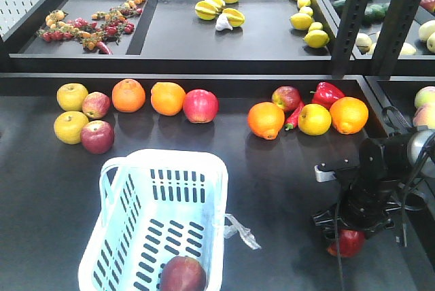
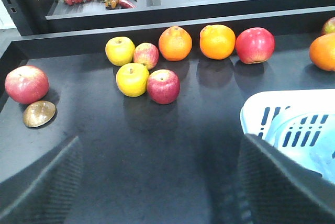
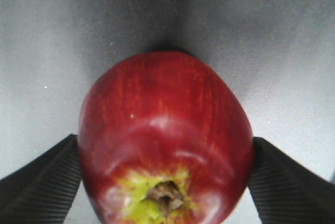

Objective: Pick three apples into basket with both arms
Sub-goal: 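Move the right gripper to the second red apple and grasp it, then carry the second red apple over the basket and release it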

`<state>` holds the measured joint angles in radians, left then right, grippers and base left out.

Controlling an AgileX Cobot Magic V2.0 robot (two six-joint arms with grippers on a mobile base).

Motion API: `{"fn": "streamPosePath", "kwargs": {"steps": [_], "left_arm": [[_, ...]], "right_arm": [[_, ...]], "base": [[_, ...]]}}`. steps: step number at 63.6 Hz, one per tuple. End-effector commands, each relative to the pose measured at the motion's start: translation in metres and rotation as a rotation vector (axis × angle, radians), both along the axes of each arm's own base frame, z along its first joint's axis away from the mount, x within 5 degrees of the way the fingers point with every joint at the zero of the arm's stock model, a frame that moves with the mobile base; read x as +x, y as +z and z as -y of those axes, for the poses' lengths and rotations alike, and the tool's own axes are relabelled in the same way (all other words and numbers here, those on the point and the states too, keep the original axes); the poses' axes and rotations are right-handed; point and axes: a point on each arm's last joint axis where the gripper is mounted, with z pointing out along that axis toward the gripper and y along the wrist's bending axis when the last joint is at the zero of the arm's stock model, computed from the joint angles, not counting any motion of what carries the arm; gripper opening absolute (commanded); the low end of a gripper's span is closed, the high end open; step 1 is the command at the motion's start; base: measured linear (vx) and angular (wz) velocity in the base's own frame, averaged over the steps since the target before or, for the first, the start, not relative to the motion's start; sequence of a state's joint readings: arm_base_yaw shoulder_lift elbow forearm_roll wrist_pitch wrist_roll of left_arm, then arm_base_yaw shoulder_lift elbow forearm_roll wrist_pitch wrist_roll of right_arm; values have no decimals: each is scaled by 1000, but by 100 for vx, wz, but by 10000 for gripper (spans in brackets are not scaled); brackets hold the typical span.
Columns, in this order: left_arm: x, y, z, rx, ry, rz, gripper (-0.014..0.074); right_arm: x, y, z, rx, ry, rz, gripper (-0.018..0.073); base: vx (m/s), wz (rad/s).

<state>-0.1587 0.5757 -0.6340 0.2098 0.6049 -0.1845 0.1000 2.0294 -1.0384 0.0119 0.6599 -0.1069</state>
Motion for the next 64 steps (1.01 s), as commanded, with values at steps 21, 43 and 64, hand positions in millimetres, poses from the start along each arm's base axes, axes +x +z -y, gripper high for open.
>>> {"fn": "streamPosePath", "kwargs": {"steps": [21,43,64], "left_arm": [[2,13,1,-11,-9,82,587],[2,13,1,-11,-9,82,587],[2,13,1,-11,-9,82,587]], "right_arm": [[-1,78,-13,36,22,211,249],[-51,166,-66,92,214,361,249],[-111,213,-121,207,406,467,250]], "base": [[0,0],[0,0],[0,0]]}}
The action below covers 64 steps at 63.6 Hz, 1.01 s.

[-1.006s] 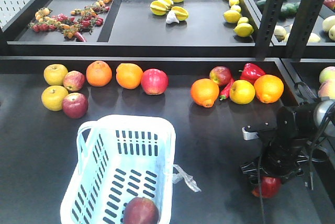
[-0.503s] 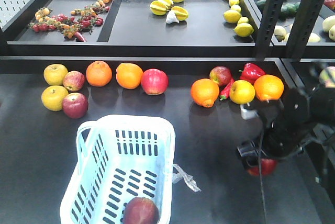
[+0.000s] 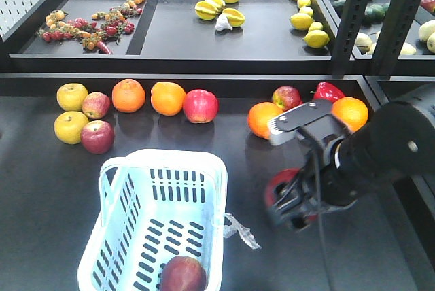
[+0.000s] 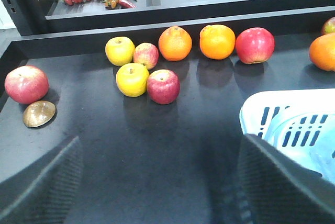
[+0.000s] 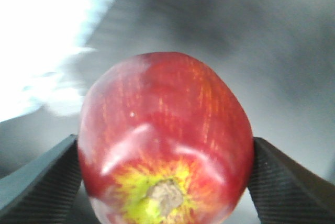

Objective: Pick three apples into basket with both arms
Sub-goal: 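Carry the second red apple over the basket and release it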

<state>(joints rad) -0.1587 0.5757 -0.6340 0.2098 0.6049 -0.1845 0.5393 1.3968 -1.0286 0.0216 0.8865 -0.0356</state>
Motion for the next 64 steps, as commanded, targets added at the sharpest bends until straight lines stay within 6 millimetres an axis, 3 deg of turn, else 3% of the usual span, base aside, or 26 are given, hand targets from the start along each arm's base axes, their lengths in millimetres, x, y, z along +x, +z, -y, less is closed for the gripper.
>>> {"fn": "streamPosePath", "kwargs": {"steps": [1,10,20,32,51,64], "left_arm": [[2,13,1,-11,-9,82,587],[2,13,1,-11,-9,82,587],[2,13,1,-11,-9,82,587],[2,13,1,-11,-9,82,587],[2,13,1,-11,-9,82,587],[2,13,1,-11,-9,82,587]], "right_arm": [[-16,22,-18,70,67,91,250],[-30,23,-49,123,177,129,250],[-34,18,-79,226,233,182,251],[-32,1,-110,303,279,211,342],[-25,-9,-124,356,267,237,640],[-25,-9,-123,355,268,235,668]], "base": [[0,0],[0,0],[0,0],[0,0],[0,0],[0,0]]}}
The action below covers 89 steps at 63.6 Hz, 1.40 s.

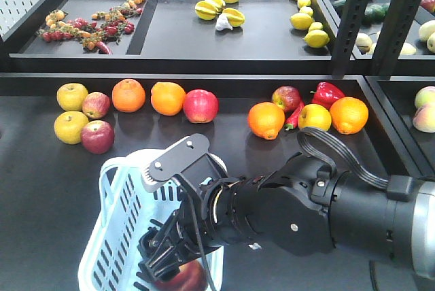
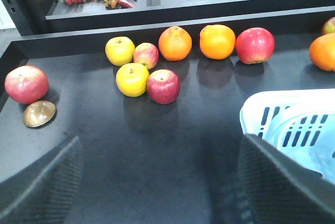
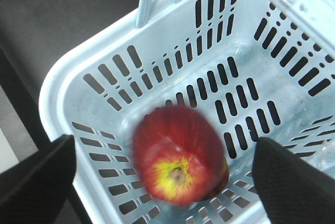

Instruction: Pick three apples into basket with both arms

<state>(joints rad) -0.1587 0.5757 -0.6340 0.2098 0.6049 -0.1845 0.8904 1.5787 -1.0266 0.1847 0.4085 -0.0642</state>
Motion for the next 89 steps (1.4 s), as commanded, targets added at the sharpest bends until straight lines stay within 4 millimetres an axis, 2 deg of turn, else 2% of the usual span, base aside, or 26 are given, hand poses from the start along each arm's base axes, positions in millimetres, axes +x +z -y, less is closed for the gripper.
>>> {"fn": "streamPosePath", "kwargs": {"steps": [1,23,33,39,53,63,89], "left_arm": [[2,13,1,-11,-9,82,587],[2,13,1,-11,-9,82,587],[2,13,1,-11,-9,82,587],[2,13,1,-11,-9,82,587],[2,13,1,-11,-9,82,587],[2,13,1,-11,-9,82,587],[2,13,1,-11,-9,82,587]], "right_arm": [[2,23,-1,85,-6,76,668],[-5,17,5,9,-18,-33,615],[-11,22,19,-46,-50,-122,585],[-10,29,35,-81,-99,-151,582],[8,44,84,-186,-241,-109,582],[21,52,113,-176,-346,-94,582],[46,50,181,-319,-619,-108,582]], "base": [[0,0],[0,0],[0,0],[0,0],[0,0],[0,0],[0,0]]}}
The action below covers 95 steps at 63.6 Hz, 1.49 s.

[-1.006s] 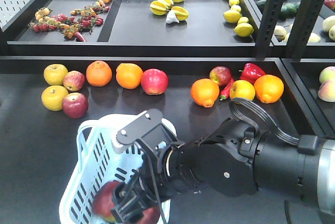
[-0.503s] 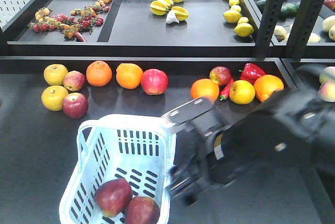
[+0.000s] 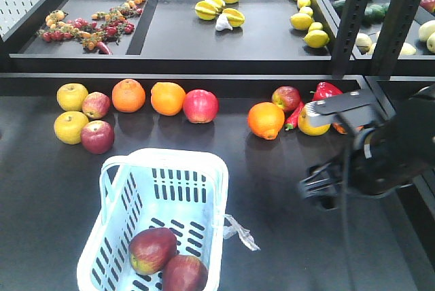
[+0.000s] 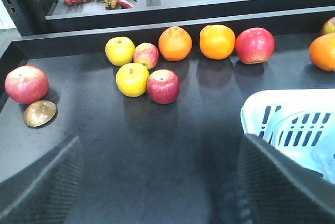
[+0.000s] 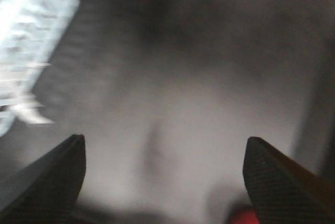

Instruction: Pick three apples into basket with both arms

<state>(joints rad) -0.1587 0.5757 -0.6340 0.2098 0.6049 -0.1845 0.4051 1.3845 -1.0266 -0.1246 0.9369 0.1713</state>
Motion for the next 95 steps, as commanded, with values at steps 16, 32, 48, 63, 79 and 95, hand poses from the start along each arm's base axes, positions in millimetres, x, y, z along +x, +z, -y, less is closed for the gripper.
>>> {"fn": "streamPosePath", "kwargs": {"steps": [16,32,48,63,79,95], "left_arm": [[2,13,1,-11,-9,82,587],[2,13,1,-11,-9,82,587],[2,13,1,-11,-9,82,587],[2,13,1,-11,-9,82,587],[2,13,1,-11,-9,82,587],[2,13,1,-11,-9,82,587]], "right_arm": [[-12,-15,50,-32,-161,22,582],[-44,-37,94,-45,-332,-28,582],[-65,-46,107,-47,-411,-36,582],[-71,-51,114,-124,-430,-67,582],[-70,-50,116,-145,-433,-48,582],[-65,-58,116,-153,-430,-87,582]], "base": [[0,0],[0,0],[0,0],[0,0],[0,0],[0,0]]}}
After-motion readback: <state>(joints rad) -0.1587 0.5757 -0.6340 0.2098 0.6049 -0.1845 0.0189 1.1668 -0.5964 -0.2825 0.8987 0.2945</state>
